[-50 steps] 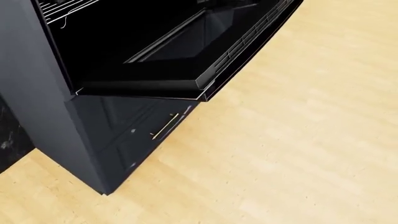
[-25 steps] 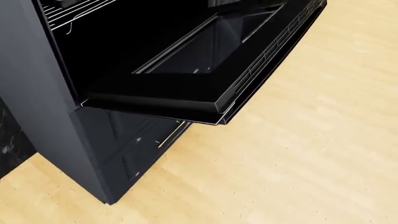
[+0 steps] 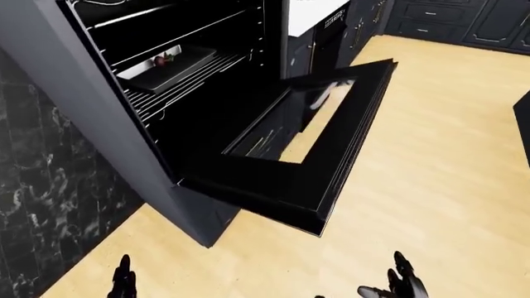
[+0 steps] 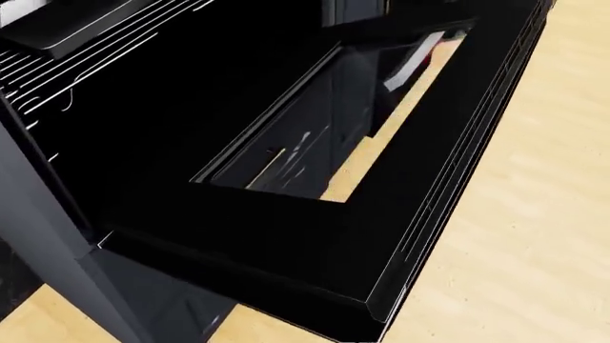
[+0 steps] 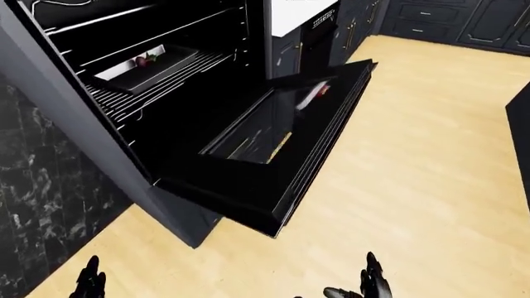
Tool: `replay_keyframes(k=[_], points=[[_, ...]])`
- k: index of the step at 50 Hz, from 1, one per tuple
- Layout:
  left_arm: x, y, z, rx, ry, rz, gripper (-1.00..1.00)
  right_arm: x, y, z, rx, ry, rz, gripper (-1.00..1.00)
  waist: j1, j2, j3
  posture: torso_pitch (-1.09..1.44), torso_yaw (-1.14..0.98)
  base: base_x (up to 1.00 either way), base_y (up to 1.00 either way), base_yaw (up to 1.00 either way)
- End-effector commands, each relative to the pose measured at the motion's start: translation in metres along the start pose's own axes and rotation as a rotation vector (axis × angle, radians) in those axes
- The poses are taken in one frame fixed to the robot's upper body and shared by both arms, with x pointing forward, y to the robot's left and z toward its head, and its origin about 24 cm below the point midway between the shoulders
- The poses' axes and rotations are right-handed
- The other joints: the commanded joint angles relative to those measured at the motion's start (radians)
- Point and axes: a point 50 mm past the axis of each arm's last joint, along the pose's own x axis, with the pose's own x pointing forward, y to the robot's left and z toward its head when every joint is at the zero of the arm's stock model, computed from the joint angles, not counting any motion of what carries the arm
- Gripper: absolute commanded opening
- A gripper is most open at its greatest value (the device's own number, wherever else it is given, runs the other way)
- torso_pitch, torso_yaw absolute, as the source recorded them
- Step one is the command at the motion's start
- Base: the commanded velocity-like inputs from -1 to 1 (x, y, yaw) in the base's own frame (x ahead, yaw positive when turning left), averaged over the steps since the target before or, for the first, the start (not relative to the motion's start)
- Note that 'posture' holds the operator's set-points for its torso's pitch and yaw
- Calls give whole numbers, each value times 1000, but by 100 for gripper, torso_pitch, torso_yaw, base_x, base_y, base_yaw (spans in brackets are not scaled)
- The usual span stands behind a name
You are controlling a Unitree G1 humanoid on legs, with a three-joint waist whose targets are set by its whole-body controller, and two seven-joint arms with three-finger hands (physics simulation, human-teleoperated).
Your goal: Close the oven door.
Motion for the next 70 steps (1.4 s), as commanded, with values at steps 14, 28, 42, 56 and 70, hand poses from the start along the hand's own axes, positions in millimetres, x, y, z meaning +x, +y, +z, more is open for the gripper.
replay_keyframes(k=[14,28,42,56,70], points=[[4,2,10,5,-62,3,100,3,-7,15,4,-76,-9,100,-61,-69,14,0,0,0,1,0],[4,3,12,10,-85,13,100,5,-11,15,-4,-49,-65,100,-53,-28,-17,0,0,0,0,0],[3,3,12,-45,-96,2,100,6,-10,13,-25,-19,-67,100,-40,-36,-30,0,0,0,0,0],[4,4,11,-36,-84,15,100,10,-9,26,129,-104,-29,100,-43,-35,-9,0,0,0,0,0],[4,4,12,-52,-90,22,100,21,1,46,175,-161,34,100,-44,-38,-5,0,0,0,0,0]])
